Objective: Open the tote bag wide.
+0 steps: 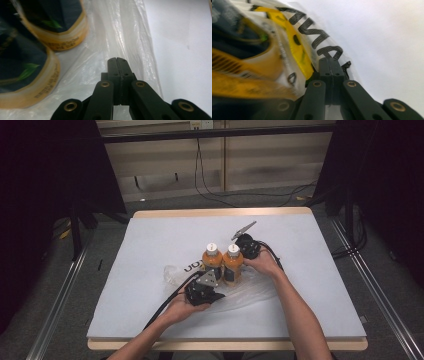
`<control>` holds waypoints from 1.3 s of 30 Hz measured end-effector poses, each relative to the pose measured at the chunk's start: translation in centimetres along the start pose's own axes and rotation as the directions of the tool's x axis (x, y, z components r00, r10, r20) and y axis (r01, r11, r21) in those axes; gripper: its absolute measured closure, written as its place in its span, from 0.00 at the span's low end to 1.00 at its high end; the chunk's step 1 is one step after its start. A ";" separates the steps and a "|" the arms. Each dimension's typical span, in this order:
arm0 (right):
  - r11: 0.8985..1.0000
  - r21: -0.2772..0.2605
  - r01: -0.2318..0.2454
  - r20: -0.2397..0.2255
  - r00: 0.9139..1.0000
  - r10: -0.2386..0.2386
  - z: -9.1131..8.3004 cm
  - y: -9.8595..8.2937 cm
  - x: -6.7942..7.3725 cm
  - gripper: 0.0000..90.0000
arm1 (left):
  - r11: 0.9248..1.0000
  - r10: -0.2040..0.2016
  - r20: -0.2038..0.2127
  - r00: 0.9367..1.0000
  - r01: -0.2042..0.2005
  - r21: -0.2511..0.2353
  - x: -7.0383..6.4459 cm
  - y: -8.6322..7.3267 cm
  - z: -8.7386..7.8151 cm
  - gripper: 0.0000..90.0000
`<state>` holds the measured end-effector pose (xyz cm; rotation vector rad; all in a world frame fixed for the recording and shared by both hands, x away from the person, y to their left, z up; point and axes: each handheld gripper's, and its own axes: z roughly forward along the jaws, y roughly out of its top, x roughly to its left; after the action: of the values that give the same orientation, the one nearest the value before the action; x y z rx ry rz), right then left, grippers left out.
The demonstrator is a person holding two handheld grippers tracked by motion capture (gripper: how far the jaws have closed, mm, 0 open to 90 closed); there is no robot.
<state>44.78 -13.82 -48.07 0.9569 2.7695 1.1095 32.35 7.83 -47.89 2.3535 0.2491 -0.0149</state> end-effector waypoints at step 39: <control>0.998 -0.031 -0.053 0.238 0.970 0.059 2.5 3.7 -2.2 1.00 | 1.000 0.009 -0.005 1.000 -0.009 -0.002 0.0 -0.1 -0.2 1.00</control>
<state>49.13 -11.40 -48.03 1.0926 2.5473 0.9600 32.30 8.05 -47.86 2.3529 0.2410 -0.0052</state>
